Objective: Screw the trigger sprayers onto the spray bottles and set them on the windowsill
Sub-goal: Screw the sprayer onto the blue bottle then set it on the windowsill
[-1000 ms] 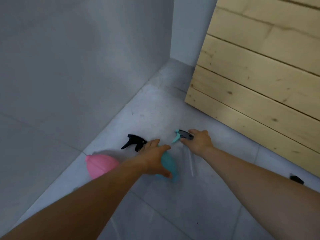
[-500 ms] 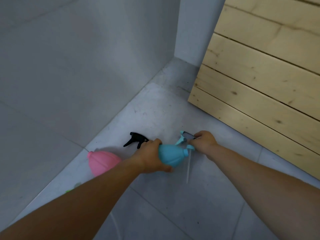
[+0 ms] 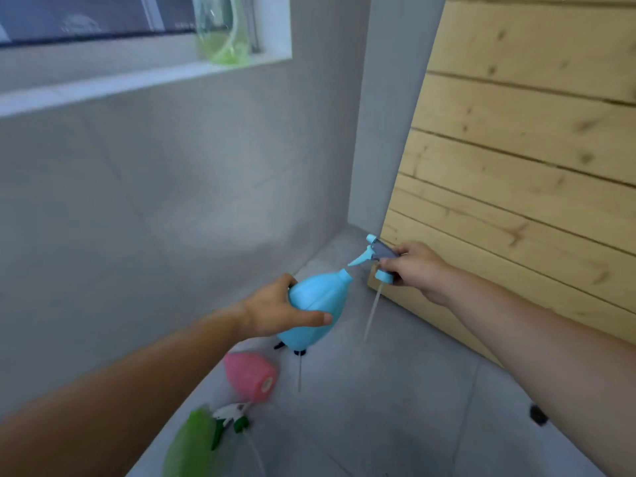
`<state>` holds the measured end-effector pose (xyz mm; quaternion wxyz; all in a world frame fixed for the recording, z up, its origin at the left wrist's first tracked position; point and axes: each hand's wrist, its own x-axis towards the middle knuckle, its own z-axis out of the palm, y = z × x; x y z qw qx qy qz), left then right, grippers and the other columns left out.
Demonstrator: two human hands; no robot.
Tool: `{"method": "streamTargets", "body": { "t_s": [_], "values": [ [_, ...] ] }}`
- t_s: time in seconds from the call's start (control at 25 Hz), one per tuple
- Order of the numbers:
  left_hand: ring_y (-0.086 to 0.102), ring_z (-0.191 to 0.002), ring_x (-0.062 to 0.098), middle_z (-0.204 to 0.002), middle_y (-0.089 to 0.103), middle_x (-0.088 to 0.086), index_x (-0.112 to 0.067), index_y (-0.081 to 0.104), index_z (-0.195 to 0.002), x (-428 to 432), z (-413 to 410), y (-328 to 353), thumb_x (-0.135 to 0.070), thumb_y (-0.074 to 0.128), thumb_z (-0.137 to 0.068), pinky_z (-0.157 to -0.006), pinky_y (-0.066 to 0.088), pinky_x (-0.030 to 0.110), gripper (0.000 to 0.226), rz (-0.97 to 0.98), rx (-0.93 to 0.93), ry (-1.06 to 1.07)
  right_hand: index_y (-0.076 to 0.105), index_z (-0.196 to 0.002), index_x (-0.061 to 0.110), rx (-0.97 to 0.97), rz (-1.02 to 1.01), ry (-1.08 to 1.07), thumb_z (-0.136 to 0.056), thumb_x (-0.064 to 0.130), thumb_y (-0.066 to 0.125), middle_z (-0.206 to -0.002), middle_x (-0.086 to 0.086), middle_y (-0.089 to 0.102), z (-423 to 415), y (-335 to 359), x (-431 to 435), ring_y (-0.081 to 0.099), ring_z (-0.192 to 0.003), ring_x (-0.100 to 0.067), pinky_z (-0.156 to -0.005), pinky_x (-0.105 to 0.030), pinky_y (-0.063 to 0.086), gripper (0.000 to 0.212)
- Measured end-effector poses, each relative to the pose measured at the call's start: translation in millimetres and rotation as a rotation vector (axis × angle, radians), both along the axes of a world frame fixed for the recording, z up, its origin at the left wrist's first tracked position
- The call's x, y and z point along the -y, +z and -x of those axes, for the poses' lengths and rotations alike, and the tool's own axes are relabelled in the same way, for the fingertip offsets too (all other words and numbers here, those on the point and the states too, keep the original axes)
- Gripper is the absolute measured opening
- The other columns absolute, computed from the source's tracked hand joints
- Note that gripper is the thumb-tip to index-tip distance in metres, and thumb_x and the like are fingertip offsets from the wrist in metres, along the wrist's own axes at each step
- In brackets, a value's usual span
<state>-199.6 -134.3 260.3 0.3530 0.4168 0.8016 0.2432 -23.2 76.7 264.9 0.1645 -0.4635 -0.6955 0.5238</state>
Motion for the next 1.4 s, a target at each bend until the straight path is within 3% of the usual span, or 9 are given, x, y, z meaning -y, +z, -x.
{"method": "streamTargets", "body": {
  "t_s": [0.16, 0.28, 0.44, 0.6, 0.8, 0.96, 1.08, 1.2, 1.4],
  "values": [
    [0.068, -0.091, 0.007, -0.106, 0.068, -0.007, -0.021, 0.055, -0.125, 50.6, -14.5, 57.1, -0.061, 0.088, -0.064, -0.066, 0.053, 0.022, 0.079, -0.107, -0.003, 0.075, 0.063, -0.089, 0.013, -0.349, -0.003, -0.11, -0.085, 0.01, 0.067, -0.101, -0.014, 0.071, -18.3, 85.8, 41.4, 0.071, -0.083, -0.02, -0.071, -0.032, 0.059, 0.006],
    [0.071, -0.087, 0.008, -0.104, 0.071, -0.005, -0.021, 0.056, -0.121, 86.0, -28.9, 79.2, -0.067, 0.087, -0.049, -0.06, 0.054, 0.019, 0.092, -0.163, 0.047, 0.127, 0.06, -0.099, 0.009, -0.631, -0.017, -0.254, -0.086, 0.013, 0.066, -0.102, -0.015, 0.073, -42.3, 136.1, 66.9, 0.073, -0.087, -0.02, -0.073, -0.031, 0.058, 0.015],
    [0.075, -0.085, 0.012, -0.103, 0.074, -0.001, -0.021, 0.057, -0.117, 107.2, -41.3, 87.8, -0.066, 0.088, -0.046, -0.061, 0.059, 0.023, 0.089, -0.179, 0.104, 0.136, 0.057, -0.113, 0.002, -0.848, 0.052, -0.284, -0.091, 0.01, 0.061, -0.102, -0.014, 0.075, -68.9, 165.1, 92.3, 0.074, -0.095, -0.021, -0.079, -0.033, 0.06, 0.024],
    [0.074, -0.082, 0.008, -0.104, 0.074, -0.002, -0.02, 0.056, -0.118, 106.4, -47.8, 87.5, -0.049, 0.092, -0.067, -0.058, 0.058, 0.019, 0.069, -0.178, 0.129, 0.137, 0.058, -0.112, 0.003, -0.823, 0.083, -0.256, -0.094, 0.008, 0.058, -0.105, -0.015, 0.074, -71.3, 163.0, 105.6, 0.072, -0.099, -0.023, -0.086, -0.037, 0.058, 0.019],
    [0.073, -0.081, 0.003, -0.105, 0.073, -0.005, -0.025, 0.058, -0.117, 98.7, -57.2, 92.9, -0.054, 0.091, -0.063, -0.057, 0.055, 0.015, 0.07, -0.198, 0.197, 0.085, 0.06, -0.1, 0.005, -0.736, 0.155, -0.126, -0.093, 0.005, 0.059, -0.095, -0.014, 0.075, -60.6, 146.2, 118.6, 0.072, -0.089, -0.024, -0.082, -0.038, 0.058, 0.008],
    [0.078, -0.097, 0.017, -0.112, 0.078, 0.001, -0.028, 0.062, -0.124, 92.8, -66.6, 104.4, -0.062, 0.086, -0.056, -0.084, 0.065, 0.042, 0.08, -0.289, 0.401, 0.075, 0.057, -0.115, -0.001, -0.678, 0.215, 0.051, -0.092, 0.006, 0.06, -0.097, -0.015, 0.076, -46.7, 132.6, 134.6, 0.072, -0.092, -0.023, -0.08, -0.036, 0.059, 0.024],
    [0.074, -0.107, 0.037, -0.118, 0.077, 0.009, -0.037, 0.067, -0.124, 91.5, -70.4, 109.2, -0.066, 0.084, -0.061, -0.096, 0.054, 0.063, 0.07, -0.307, 0.52, 0.053, 0.057, -0.116, 0.003, -0.688, 0.241, 0.138, -0.093, 0.008, 0.059, -0.099, -0.013, 0.076, -45.2, 134.0, 137.4, 0.071, -0.089, -0.021, -0.078, -0.033, 0.058, 0.023],
    [0.063, -0.116, 0.051, -0.123, 0.073, 0.019, -0.042, 0.073, -0.114, 93.1, -70.9, 111.9, -0.074, 0.084, -0.055, -0.096, 0.05, 0.061, 0.067, -0.303, 0.601, 0.048, 0.057, -0.118, 0.006, -0.656, 0.216, 0.261, -0.092, 0.006, 0.06, -0.099, -0.008, 0.074, -51.5, 137.9, 135.3, 0.07, -0.091, -0.019, -0.078, -0.031, 0.057, 0.025],
    [0.068, -0.117, 0.044, -0.122, 0.076, 0.015, -0.029, 0.071, -0.126, 94.8, -71.1, 110.9, -0.069, 0.079, -0.066, -0.111, 0.041, 0.066, 0.072, -0.239, 0.654, 0.041, 0.056, -0.124, 0.005, -0.583, 0.146, 0.393, -0.093, -0.001, 0.056, -0.099, -0.004, 0.069, -56.5, 136.5, 133.1, 0.066, -0.092, -0.016, -0.081, -0.028, 0.053, 0.032]
  ]
}}
